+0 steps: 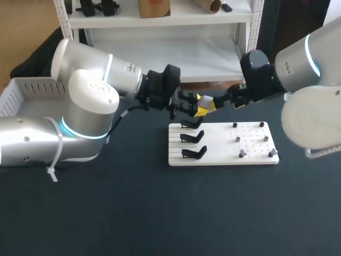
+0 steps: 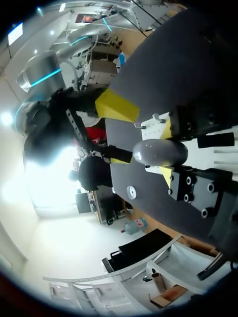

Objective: Pick up each earbud case from the left stands, insert the matching earbuds, close the lid, and place the case in the box.

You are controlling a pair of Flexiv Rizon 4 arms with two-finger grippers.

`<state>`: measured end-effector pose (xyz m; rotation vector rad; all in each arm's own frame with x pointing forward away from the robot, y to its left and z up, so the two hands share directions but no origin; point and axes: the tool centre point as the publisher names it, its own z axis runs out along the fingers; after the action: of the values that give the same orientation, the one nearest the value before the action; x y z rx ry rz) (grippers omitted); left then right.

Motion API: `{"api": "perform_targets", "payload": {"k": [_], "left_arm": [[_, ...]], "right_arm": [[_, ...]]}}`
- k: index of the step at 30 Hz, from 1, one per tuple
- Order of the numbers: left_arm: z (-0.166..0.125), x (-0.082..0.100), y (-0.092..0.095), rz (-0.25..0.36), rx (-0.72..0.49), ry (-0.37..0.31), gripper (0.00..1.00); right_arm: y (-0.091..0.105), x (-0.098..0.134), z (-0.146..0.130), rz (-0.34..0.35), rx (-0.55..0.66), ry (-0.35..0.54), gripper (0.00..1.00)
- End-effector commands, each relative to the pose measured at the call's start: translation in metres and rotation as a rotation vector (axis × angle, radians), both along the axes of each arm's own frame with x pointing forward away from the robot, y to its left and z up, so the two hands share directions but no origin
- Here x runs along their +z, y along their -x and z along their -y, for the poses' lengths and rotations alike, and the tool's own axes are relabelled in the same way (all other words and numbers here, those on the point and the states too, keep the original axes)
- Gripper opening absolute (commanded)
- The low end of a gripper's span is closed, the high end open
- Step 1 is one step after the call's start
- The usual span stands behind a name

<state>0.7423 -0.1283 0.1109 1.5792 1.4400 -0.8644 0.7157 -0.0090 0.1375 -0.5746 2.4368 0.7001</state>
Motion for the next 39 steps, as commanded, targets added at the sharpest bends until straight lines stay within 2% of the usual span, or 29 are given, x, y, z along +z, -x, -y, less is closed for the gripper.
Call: {"api": "perform_targets", "payload": {"k": [1, 20, 26, 32, 35, 37, 39], "left_arm": [[0.002, 0.001, 0.001, 0.008, 0.001, 0.000, 0.00], [-0.001, -0.001, 0.014, 0.003, -0.014, 0.024, 0.00], [-0.010, -0.001, 0.014, -0.029, 0.001, 0.134, 0.00], [-0.023, 0.007, 0.017, -0.067, 0.002, 0.263, 0.00], [-0.029, 0.015, 0.019, -0.080, 0.001, 0.300, 0.00], [-0.032, 0.021, 0.022, -0.079, 0.004, 0.314, 0.00], [-0.036, 0.026, 0.024, -0.086, 0.012, 0.331, 0.00]], "right_arm": [[-0.005, -0.006, -0.002, -0.011, 0.017, -0.017, 1.00], [-0.016, 0.009, 0.009, 0.029, -0.011, 0.001, 1.00], [-0.002, 0.012, 0.024, 0.034, -0.048, 0.080, 1.00], [0.019, 0.012, 0.046, -0.013, -0.096, 0.239, 1.00], [0.031, 0.012, 0.057, -0.019, -0.126, 0.290, 1.00], [0.039, 0.010, 0.062, -0.048, -0.141, 0.313, 1.00], [0.047, 0.006, 0.066, -0.070, -0.148, 0.373, 1.00]]}}
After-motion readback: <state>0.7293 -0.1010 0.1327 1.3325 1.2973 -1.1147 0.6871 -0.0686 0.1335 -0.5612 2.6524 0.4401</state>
